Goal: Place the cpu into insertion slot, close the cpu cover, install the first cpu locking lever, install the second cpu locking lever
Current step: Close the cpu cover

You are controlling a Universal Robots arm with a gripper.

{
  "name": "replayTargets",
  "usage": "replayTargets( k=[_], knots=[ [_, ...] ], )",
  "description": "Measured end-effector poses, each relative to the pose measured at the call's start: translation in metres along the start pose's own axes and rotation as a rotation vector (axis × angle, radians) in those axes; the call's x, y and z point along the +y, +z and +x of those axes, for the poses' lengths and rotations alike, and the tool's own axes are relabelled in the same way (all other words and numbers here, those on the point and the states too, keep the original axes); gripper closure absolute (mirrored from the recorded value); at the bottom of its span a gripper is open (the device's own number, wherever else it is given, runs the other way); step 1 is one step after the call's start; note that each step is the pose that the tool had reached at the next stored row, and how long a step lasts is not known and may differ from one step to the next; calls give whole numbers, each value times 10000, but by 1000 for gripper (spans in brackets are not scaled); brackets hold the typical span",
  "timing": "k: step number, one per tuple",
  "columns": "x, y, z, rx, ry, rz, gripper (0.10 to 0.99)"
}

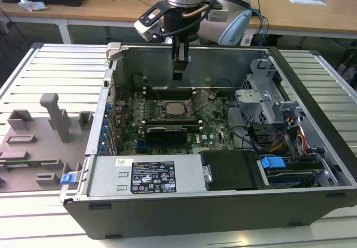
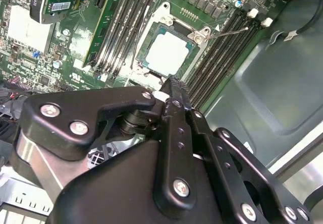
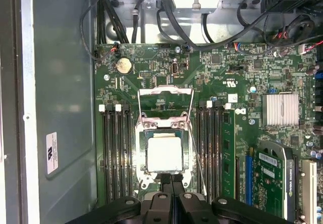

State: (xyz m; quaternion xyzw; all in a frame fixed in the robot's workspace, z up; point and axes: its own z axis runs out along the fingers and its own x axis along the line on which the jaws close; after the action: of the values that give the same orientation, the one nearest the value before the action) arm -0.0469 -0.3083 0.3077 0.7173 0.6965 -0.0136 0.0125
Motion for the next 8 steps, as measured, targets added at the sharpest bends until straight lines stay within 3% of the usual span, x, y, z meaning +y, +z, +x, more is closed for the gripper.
replayTargets(
  k=[4,8],
  knots=[
    [22,-2,1,-5,0,1,980],
    [134,-1,4,-6,0,0,980]
  ],
)
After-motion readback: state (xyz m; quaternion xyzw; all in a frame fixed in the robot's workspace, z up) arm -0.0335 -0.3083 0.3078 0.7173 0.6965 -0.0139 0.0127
